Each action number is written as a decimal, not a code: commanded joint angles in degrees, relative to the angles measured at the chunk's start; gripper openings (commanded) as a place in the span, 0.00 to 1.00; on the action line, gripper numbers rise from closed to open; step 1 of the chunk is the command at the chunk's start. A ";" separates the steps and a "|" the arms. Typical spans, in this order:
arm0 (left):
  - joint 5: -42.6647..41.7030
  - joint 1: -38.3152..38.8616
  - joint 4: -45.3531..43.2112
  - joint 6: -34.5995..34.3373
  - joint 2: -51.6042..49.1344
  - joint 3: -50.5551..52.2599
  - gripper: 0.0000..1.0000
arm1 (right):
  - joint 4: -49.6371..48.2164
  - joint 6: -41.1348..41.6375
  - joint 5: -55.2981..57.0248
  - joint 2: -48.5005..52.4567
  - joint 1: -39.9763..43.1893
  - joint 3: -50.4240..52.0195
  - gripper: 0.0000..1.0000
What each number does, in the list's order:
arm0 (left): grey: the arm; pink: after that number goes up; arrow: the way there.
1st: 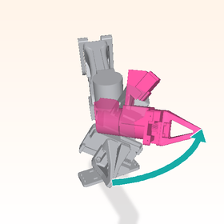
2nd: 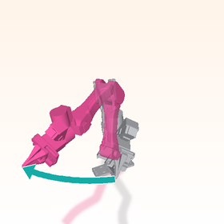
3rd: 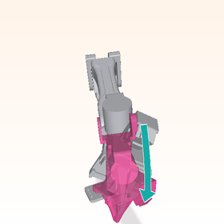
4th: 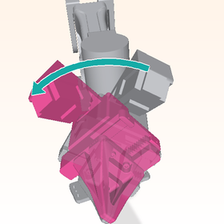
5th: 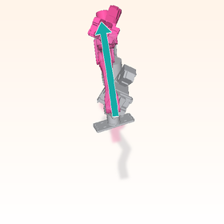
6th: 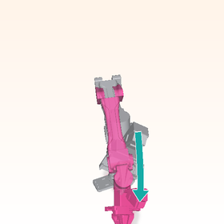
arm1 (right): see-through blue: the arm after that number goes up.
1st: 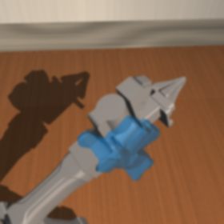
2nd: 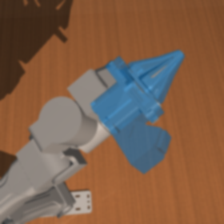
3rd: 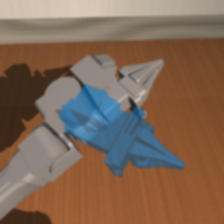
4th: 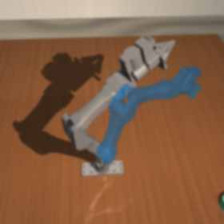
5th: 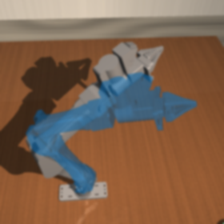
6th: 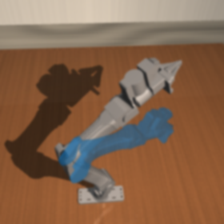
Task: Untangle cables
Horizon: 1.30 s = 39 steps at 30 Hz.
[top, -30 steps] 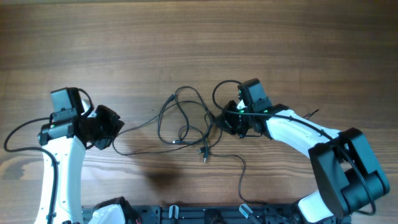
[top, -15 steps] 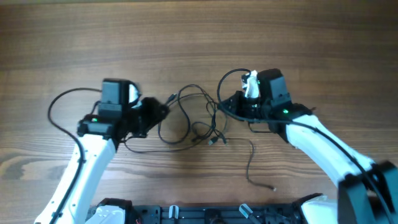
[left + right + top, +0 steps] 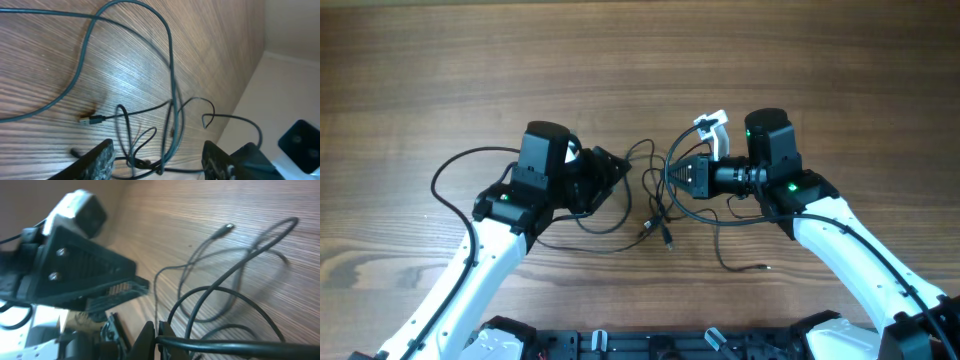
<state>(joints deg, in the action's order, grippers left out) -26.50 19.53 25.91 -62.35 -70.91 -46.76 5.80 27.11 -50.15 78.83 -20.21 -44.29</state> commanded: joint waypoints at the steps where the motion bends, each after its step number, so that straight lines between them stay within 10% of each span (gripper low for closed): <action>1: -1.01 1.88 -1.03 -1.09 -3.13 -0.11 0.74 | -1.81 -1.46 -7.04 -0.83 -0.20 -0.81 0.05; 6: -4.13 4.83 -6.19 -1.11 -8.90 -0.11 0.92 | -2.14 -1.49 -9.35 -0.83 -0.20 -0.81 0.04; 14: -9.49 6.14 -13.42 -0.66 -17.94 -0.11 0.05 | -2.40 -1.62 -11.21 -0.83 -0.09 -0.81 0.05; 24: -9.46 -14.91 6.54 18.23 -18.29 -0.11 0.04 | -48.22 30.21 -25.22 -1.57 32.44 -0.83 0.05; 32: -9.22 -31.08 15.26 27.10 -18.29 -0.11 0.04 | -31.80 13.25 -18.64 -1.38 47.80 -0.81 0.05; 39: 4.66 -31.91 18.86 28.98 -18.29 -0.11 0.04 | -9.46 9.07 22.51 -1.38 48.06 -0.81 0.05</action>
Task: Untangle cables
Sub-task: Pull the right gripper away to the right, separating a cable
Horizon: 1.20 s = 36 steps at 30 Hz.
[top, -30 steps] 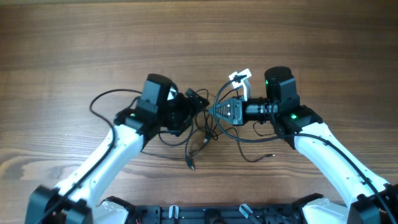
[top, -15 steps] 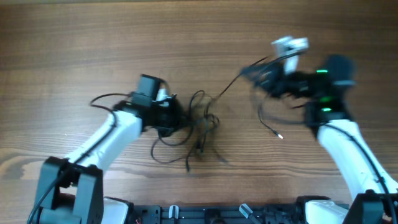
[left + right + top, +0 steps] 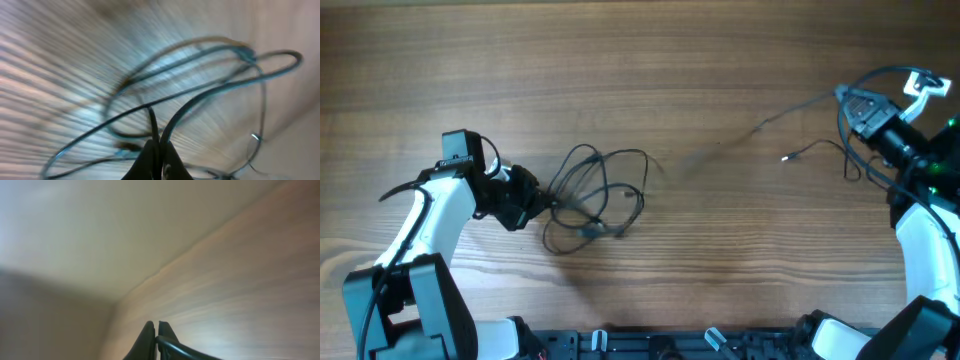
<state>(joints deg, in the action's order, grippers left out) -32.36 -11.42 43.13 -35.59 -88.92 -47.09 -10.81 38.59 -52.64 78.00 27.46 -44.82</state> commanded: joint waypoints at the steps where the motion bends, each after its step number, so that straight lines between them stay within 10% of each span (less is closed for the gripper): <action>1: 12.61 -1.73 2.71 2.19 -0.28 0.22 0.04 | 11.37 -1.81 31.85 -0.55 0.39 -0.28 0.04; 11: 4.90 -6.43 0.44 1.88 -0.28 0.22 0.04 | 22.60 -11.63 47.01 -0.55 0.37 -0.28 0.06; 16: 3.85 -3.82 -0.04 1.75 -0.28 0.22 0.04 | 25.73 -11.52 49.92 -0.28 0.37 -0.28 0.28; 21: 3.87 -0.33 -1.36 1.73 -0.28 0.22 0.04 | 28.87 -11.65 43.15 3.28 -0.72 -0.28 1.00; 27: 3.87 3.87 -2.45 1.73 -0.28 0.22 0.08 | 32.39 -9.03 51.43 11.67 -0.98 -0.28 1.00; 36: 3.89 8.72 -8.61 -2.64 -0.28 0.22 0.13 | 23.39 -14.97 30.36 22.05 -1.60 -0.28 1.00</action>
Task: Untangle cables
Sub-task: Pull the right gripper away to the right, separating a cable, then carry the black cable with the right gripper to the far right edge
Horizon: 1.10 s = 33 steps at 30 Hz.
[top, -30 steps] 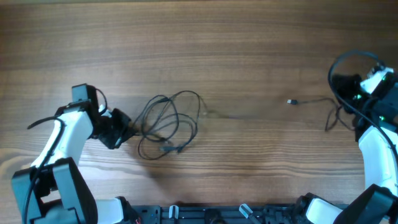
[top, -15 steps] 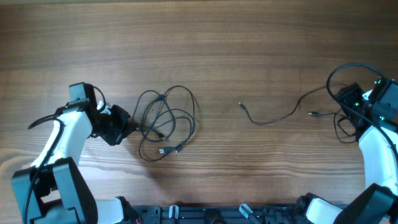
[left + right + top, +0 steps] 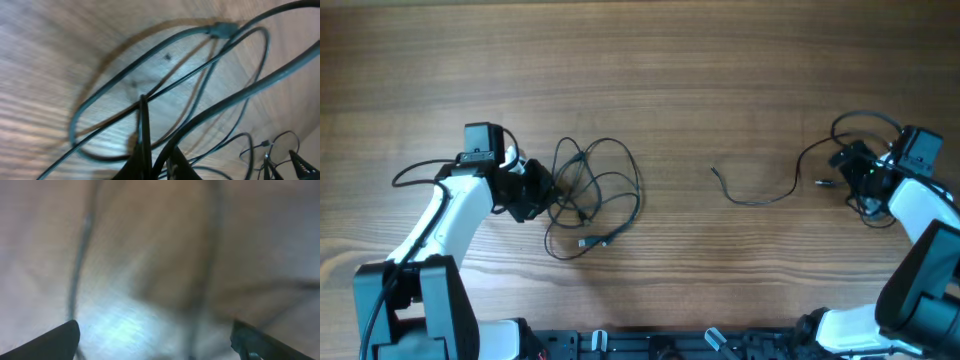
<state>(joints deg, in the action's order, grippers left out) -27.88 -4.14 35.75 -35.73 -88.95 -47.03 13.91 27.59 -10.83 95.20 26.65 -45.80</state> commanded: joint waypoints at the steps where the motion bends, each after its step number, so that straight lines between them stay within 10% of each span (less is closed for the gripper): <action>1: -0.57 1.84 -1.75 -2.47 -0.26 0.15 0.12 | -2.12 -5.11 -13.90 5.33 -0.85 0.70 1.00; 6: 4.26 4.07 -3.54 -2.47 -0.26 0.15 0.14 | -2.95 -12.98 -26.10 5.70 -1.36 0.70 1.00; 16: 9.60 5.16 -10.27 -2.45 -0.26 0.15 0.24 | 4.98 -20.26 -10.23 5.70 -13.29 0.70 0.98; 23: 9.57 5.16 -10.47 -2.45 -0.26 0.15 0.24 | 10.29 -18.67 11.89 5.75 -22.08 0.70 0.53; 27: 9.55 5.16 -9.75 -2.45 -0.26 0.15 0.25 | 9.66 -13.92 11.85 5.75 -22.32 0.70 0.04; 33: 9.51 5.16 -8.33 -2.47 -0.26 0.15 0.52 | 11.82 -10.69 12.04 4.50 -22.12 -2.32 0.04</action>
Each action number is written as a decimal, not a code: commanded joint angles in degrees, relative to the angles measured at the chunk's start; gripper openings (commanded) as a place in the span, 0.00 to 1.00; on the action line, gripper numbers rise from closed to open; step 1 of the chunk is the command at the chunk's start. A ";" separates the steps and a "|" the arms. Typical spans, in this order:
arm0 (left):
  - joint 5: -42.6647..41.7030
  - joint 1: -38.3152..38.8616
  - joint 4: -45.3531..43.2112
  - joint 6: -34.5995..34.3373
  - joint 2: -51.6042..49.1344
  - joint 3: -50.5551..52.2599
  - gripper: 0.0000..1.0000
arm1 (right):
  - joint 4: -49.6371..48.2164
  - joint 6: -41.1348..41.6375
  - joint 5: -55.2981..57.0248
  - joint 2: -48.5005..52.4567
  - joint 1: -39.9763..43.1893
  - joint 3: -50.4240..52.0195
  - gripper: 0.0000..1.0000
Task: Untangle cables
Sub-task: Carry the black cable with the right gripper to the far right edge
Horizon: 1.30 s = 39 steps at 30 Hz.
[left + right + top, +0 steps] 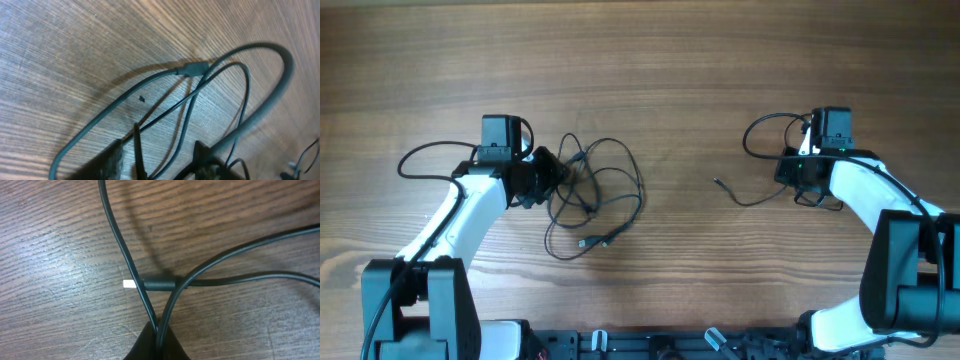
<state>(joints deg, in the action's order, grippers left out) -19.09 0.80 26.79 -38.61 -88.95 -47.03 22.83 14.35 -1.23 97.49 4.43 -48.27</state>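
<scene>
A tangle of dark cables (592, 195) lies left of centre. My left gripper (546, 168) is at its left edge. In the left wrist view that gripper (160, 161) is open, with thin strands (137, 150) running between its fingers. A separate black cable (760, 197) lies on the right, one loop (768, 133) curling behind the arm. My right gripper (790, 177) is on it. In the right wrist view that gripper (158, 339) is shut on two of the cable's strands, just below a plug (159, 284) with a white tip.
The wooden table (680, 80) carries only the two cable groups. A USB plug (588, 242) pokes out at the tangle's lower edge. A bare gap (680, 200) separates the tangle from the separate cable's free end (717, 182).
My left gripper was shut on a strand of the tangle and is now open around the strands. My right gripper was open at the far right; it is now further left, shut on the separate cable.
Both grippers met at one tangle in the middle, left open, right shut on a cable. Then the arms were far apart, each shut on cable. Then one cable lay apart on the right, right gripper open. Now left is open, right shut on that cable.
</scene>
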 commanded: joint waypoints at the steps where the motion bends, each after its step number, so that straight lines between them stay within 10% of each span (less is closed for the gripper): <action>1: 0.72 0.22 0.90 0.44 -0.28 0.15 0.63 | 5.38 4.94 4.50 1.62 0.83 -2.32 0.04; 5: 0.72 0.22 1.36 0.44 -0.26 0.15 1.00 | 14.29 5.73 5.27 1.29 6.43 -13.81 0.04; 11: 0.76 0.22 1.27 0.44 -0.28 0.15 1.00 | 14.58 4.11 5.95 1.29 19.19 -28.94 0.04; 24: 0.76 0.22 1.27 0.44 -0.26 0.15 1.00 | -18.32 -24.17 5.33 3.54 41.55 -30.38 0.05; 33: 0.76 0.22 1.27 0.44 -0.26 0.15 1.00 | -0.90 -17.51 10.32 14.49 42.60 -30.05 0.05; 34: 0.76 0.22 1.27 0.44 -0.26 0.15 1.00 | 1.51 -16.24 10.23 14.60 42.58 -30.05 0.13; 36: 0.76 0.22 1.27 0.44 -0.28 0.15 1.00 | 5.42 -13.38 10.25 13.90 42.53 -30.18 0.86; 39: 0.76 0.22 1.27 0.44 -0.26 0.15 1.00 | 10.51 -12.33 10.25 9.79 42.07 -30.84 1.00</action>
<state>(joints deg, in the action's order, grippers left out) -18.68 0.80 28.08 -38.46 -88.95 -47.03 31.42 -1.30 7.75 111.83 46.94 -78.00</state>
